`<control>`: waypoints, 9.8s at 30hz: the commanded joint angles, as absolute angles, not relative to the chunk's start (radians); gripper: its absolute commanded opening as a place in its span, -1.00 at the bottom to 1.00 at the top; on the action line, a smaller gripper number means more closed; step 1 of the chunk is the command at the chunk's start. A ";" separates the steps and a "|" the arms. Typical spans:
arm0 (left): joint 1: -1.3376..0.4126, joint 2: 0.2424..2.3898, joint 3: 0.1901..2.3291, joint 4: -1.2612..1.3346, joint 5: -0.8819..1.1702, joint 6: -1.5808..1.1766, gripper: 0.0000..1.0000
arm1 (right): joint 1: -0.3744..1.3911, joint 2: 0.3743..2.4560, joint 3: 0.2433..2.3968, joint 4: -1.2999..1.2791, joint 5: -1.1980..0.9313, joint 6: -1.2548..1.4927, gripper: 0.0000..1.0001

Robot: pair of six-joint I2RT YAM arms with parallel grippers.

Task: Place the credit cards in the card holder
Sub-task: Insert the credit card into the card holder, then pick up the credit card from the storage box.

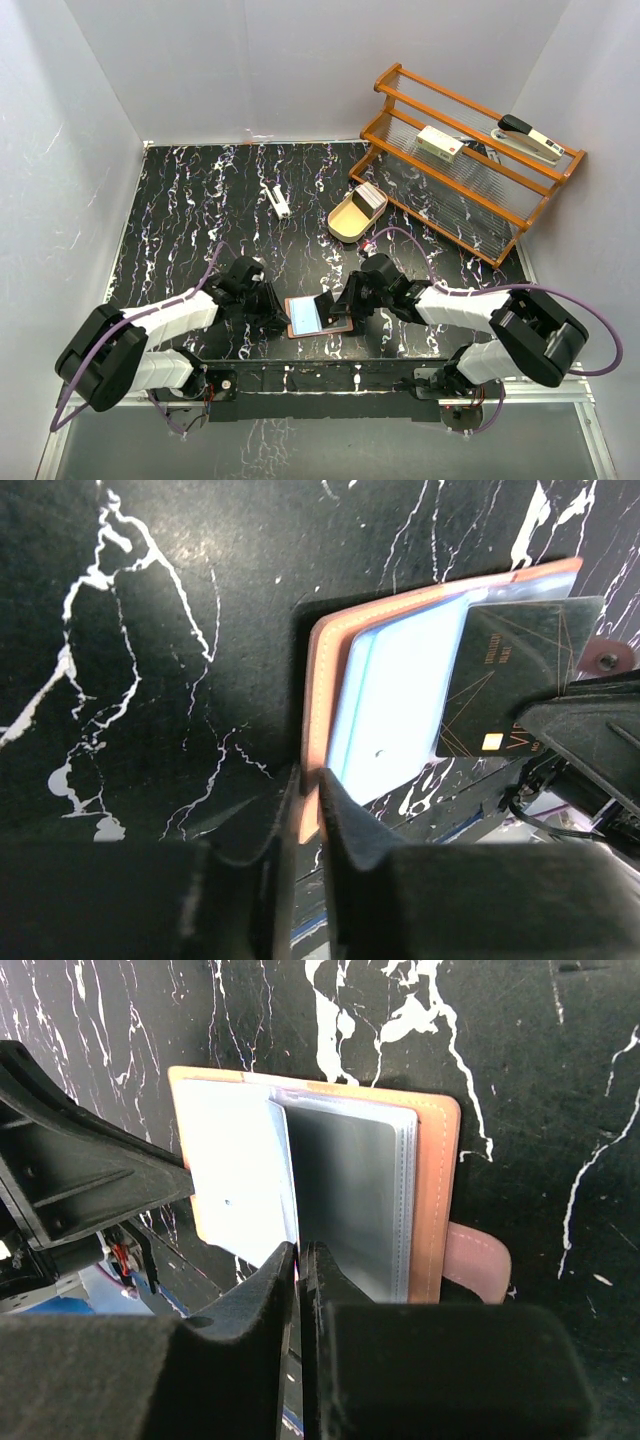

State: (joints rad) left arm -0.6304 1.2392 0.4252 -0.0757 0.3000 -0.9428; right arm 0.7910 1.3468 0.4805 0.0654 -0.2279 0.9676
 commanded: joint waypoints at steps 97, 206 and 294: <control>-0.630 1.239 0.370 0.033 0.333 -0.994 -1.00 | 0.798 1.393 0.593 0.000 -0.190 0.864 -0.12; -0.632 1.131 0.477 -0.176 0.197 -0.888 -0.71 | 0.635 1.696 1.350 -0.419 0.316 0.181 0.19; -0.631 0.867 0.570 -0.335 0.259 -0.873 0.69 | 0.493 1.862 1.684 -0.615 0.156 0.023 -1.00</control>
State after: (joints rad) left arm -0.6304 0.8608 0.5133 -0.3195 0.2222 -0.8921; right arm 0.5011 1.9785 1.6962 -0.6056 0.3004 -0.0616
